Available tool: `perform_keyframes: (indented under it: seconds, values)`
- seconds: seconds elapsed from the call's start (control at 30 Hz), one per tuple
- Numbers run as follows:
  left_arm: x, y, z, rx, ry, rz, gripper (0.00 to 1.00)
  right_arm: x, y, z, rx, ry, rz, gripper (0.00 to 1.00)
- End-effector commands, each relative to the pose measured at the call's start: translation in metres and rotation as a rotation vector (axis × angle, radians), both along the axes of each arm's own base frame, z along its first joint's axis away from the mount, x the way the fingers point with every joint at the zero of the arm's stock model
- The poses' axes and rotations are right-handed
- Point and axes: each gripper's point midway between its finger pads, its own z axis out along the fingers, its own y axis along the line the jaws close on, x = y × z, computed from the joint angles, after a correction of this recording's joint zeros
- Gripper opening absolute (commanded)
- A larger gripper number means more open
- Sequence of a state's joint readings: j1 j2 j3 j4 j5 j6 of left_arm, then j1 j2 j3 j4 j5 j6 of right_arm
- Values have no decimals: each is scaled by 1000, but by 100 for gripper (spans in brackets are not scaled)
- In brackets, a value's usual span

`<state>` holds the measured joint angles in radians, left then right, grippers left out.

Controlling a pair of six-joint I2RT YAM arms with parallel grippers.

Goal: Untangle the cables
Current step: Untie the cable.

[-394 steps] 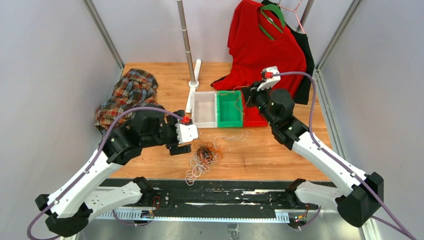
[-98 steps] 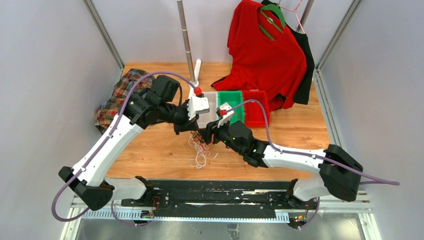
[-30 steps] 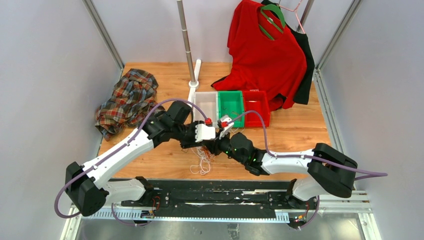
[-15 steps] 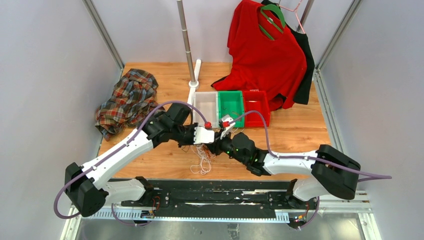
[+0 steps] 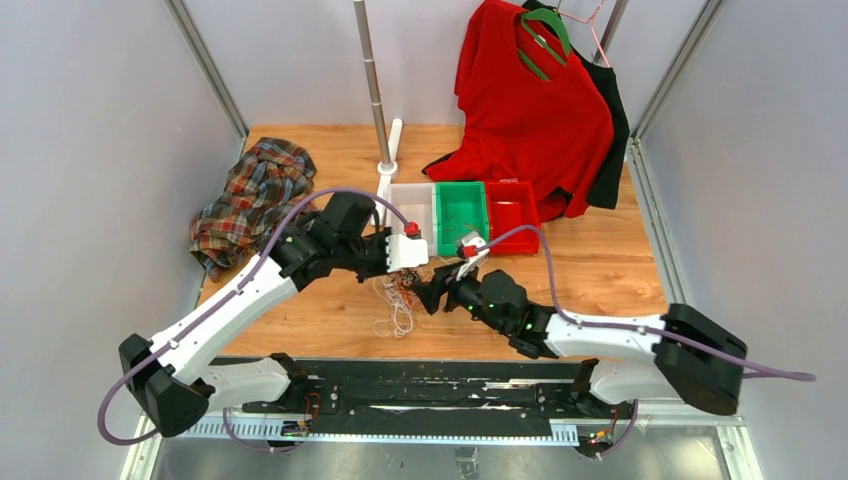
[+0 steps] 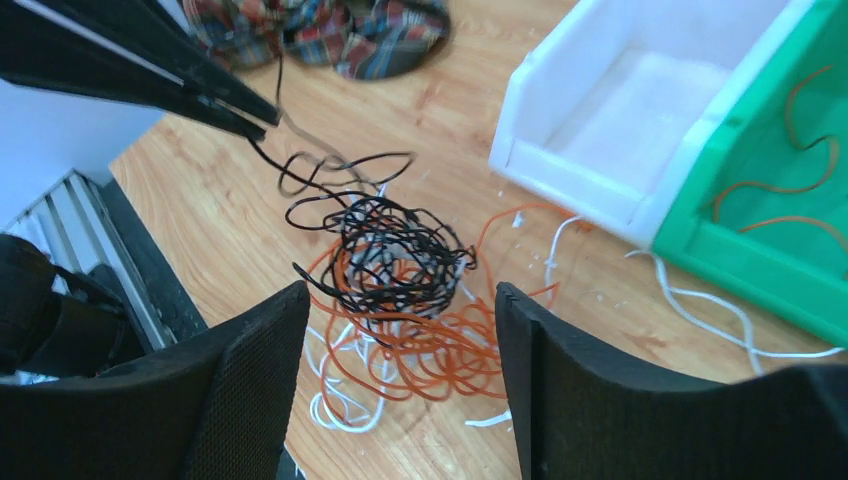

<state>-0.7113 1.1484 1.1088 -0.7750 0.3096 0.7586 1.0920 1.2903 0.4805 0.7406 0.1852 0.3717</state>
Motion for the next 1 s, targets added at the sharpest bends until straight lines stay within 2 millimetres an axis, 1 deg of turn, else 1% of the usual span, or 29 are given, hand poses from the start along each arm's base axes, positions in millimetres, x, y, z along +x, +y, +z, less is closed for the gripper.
perform_keyframes:
  seconds: [0.0, 0.1, 0.2, 0.27, 0.37, 0.5, 0.57, 0.67, 0.83, 0.97]
  values:
    - [-15, 7, 25, -23, -2, -2, 1, 6, -20, 40, 72, -85, -91, 68]
    - [-20, 10, 30, -28, 2, -6, 1, 7, -17, 69, 99, -139, -79, 68]
    - [-23, 12, 33, -27, 9, -2, 0, 7, -5, 87, 106, -171, -38, 68]
    - [-24, 12, 36, -30, 19, 7, 1, 7, 3, 94, 106, -183, -14, 68]
    - [-25, 11, 44, -48, 26, 16, 0, 5, 15, 97, 109, -187, 24, 67]
    - [-25, 12, 59, -70, 3, 21, 0, -3, 30, 94, 111, -178, 96, 62]
    - [-26, 12, 64, -75, -1, 20, 0, -1, 33, 88, 98, -168, 99, 60]
    - [-30, 12, 75, -89, 1, 8, 1, 7, 37, 78, 68, -158, 71, 55]
    - [-43, 12, 92, -111, 20, -28, 0, 21, 43, 72, 46, -152, 16, 47]
    - [-48, 11, 106, -139, 17, -42, 0, 28, 48, 66, 29, -144, -11, 44]
